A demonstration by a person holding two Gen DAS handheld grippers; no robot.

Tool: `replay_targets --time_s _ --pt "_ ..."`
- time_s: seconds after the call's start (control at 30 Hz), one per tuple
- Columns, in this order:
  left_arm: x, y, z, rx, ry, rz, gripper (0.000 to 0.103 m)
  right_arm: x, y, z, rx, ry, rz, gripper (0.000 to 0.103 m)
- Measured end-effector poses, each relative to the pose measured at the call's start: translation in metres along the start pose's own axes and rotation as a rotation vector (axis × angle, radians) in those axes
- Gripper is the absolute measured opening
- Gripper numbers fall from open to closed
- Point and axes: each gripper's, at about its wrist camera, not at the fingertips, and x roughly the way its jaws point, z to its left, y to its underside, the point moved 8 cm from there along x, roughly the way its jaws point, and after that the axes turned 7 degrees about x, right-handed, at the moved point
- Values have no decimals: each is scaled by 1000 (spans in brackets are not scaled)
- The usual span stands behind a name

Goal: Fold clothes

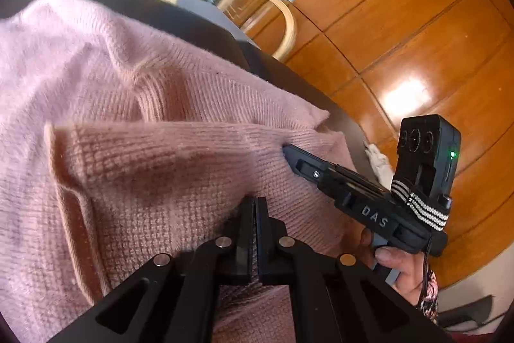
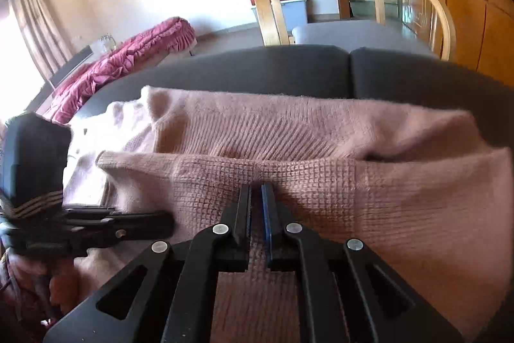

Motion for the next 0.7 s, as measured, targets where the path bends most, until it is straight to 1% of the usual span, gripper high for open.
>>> replay_targets --time_s 0.03,0.1,0.13,0.2,0.23,0.27,0.3,0.33,0.43,0.47,0.53,0.57,0.63,0.67,0.7 --pt "-2 -3 -5 21 -7 -16 5 1 -2 0 14 -10 -6 7" --pt "-6 -11 -15 67 -6 -48 8 1 -2 1 3 -1 -12 7" --pt "-7 -14 -17 88 -30 -62 8 2 -2 2 0 5 -17 7" --pt "-6 -19 -12 110 -106 -81 9 3 -2 5 -16 26 -23 7" --pt "-4 -20 -4 77 -109 -78 9 3 -2 7 -24 37 -25 7" --pt "-1 -19 6 24 -95 -71 8 3 -1 8 -32 46 -27 7" --pt "1 -18 17 -29 -81 -64 4 3 -1 9 -36 52 -27 7" --pt "0 -17 24 -60 -78 -66 1 2 -1 9 -40 56 -28 7" --pt "-12 -15 42 -104 -90 -88 1 -1 1 1 -31 54 -34 7" --pt "-18 -13 47 -111 -107 -96 1 -1 0 0 -26 49 -34 6" --pt "-28 -9 57 -121 -170 -108 0 0 0 -1 -16 41 -35 6" --pt "-30 -7 62 -144 -172 -113 0 0 0 -1 -17 42 -35 6" --pt "-30 -4 72 -204 -120 -128 0 0 0 0 -26 53 -36 6" --pt "-29 -3 74 -220 -100 -130 0 -1 0 0 -31 58 -36 6" --pt "-27 -3 73 -217 -96 -130 0 0 0 1 -37 65 -36 6"
